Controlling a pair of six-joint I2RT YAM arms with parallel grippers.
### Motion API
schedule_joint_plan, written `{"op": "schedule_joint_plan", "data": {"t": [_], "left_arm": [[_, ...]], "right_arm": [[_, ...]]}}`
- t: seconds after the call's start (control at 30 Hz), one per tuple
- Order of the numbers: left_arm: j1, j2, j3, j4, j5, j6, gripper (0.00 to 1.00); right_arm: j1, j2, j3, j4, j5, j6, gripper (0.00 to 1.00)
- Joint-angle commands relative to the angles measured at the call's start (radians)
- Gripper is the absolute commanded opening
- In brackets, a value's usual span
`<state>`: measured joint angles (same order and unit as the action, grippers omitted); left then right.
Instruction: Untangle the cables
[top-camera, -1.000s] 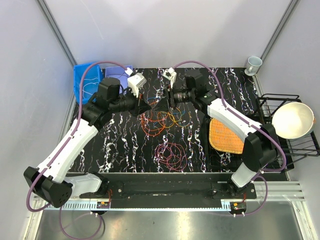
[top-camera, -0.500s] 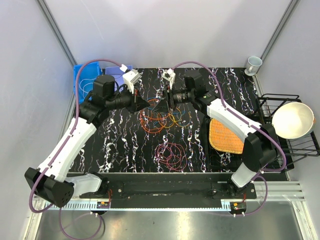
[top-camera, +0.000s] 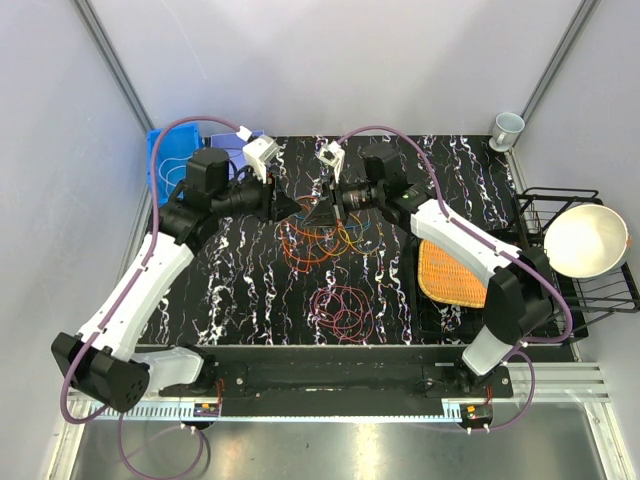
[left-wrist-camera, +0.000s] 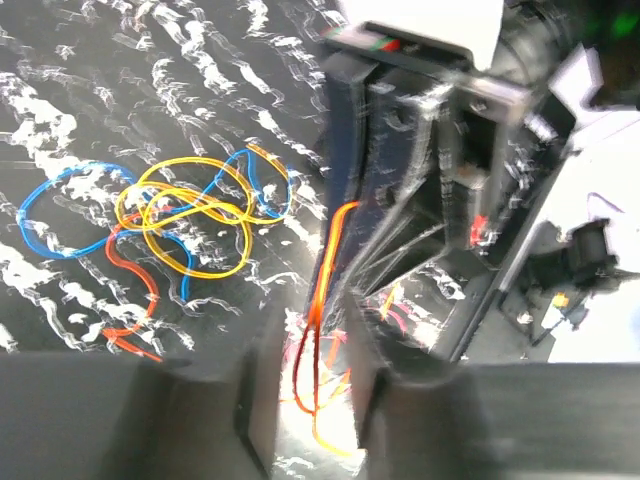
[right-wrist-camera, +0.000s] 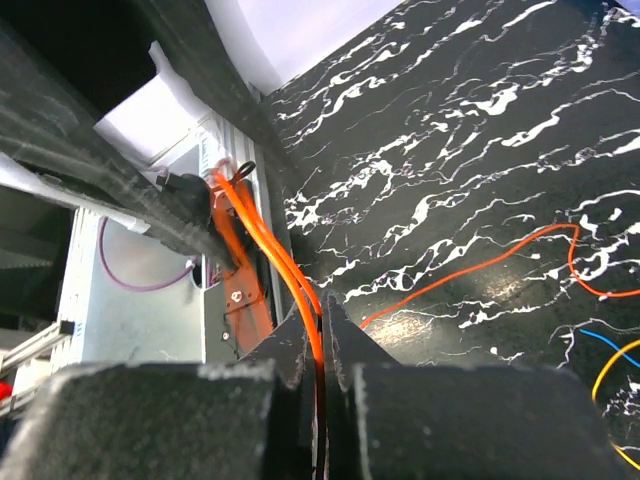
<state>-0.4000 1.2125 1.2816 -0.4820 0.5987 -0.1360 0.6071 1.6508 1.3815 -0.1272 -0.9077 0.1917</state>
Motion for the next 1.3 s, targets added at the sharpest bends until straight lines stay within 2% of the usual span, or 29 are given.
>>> {"op": "schedule_joint_plan", "data": {"t": [0.0, 0.03, 0.1, 0.3, 0.53, 0.67, 0.8, 1.0, 1.07, 1.27], "left_arm": [[0.004, -0.066, -0.034, -0.032, -0.292, -0.046, 0.82], [0.004, -0.085, -0.063, -0.046, -0.356, -0.057, 0.98], [0.004, -0.151, -0.097, -0.079, -0.516, -0.089, 0.99], [0.006, -0.300, -0.235, -0.177, -0.752, -0.190, 0.99], [0.013, -0.548, -0.439, -0.164, -0.748, -0.237, 0.99], [0.012, -0.681, -0.466, -0.213, -0.790, -0.232, 0.99], [0.012, -0.709, -0.458, -0.260, -0.890, -0.272, 0.99], [0.012, -0.720, -0.453, -0.268, -0.912, -0.274, 0.99], [0.012, -0.725, -0.456, -0.270, -0.910, -0.272, 0.99], [0.012, -0.734, -0.458, -0.270, -0.910, -0.269, 0.99]], "right_arm": [[0.006, -0.016, 0.050, 0.006, 0.085, 0.015, 0.00], [0.006, -0.014, 0.060, -0.006, 0.107, 0.015, 0.00], [0.006, -0.003, 0.082, -0.023, 0.182, 0.018, 0.00], [0.005, 0.070, 0.252, -0.110, 0.308, 0.048, 0.00], [0.006, 0.213, 0.571, -0.238, 0.380, 0.048, 0.00], [0.006, 0.279, 0.737, -0.265, 0.400, 0.064, 0.00], [0.006, 0.360, 0.991, -0.282, 0.402, 0.090, 0.00], [0.006, 0.552, 1.386, -0.301, 0.395, 0.129, 0.00], [0.006, 0.575, 1.439, -0.258, 0.406, 0.141, 0.00], [0.011, 0.546, 1.308, 0.072, 0.406, 0.202, 0.00]]}}
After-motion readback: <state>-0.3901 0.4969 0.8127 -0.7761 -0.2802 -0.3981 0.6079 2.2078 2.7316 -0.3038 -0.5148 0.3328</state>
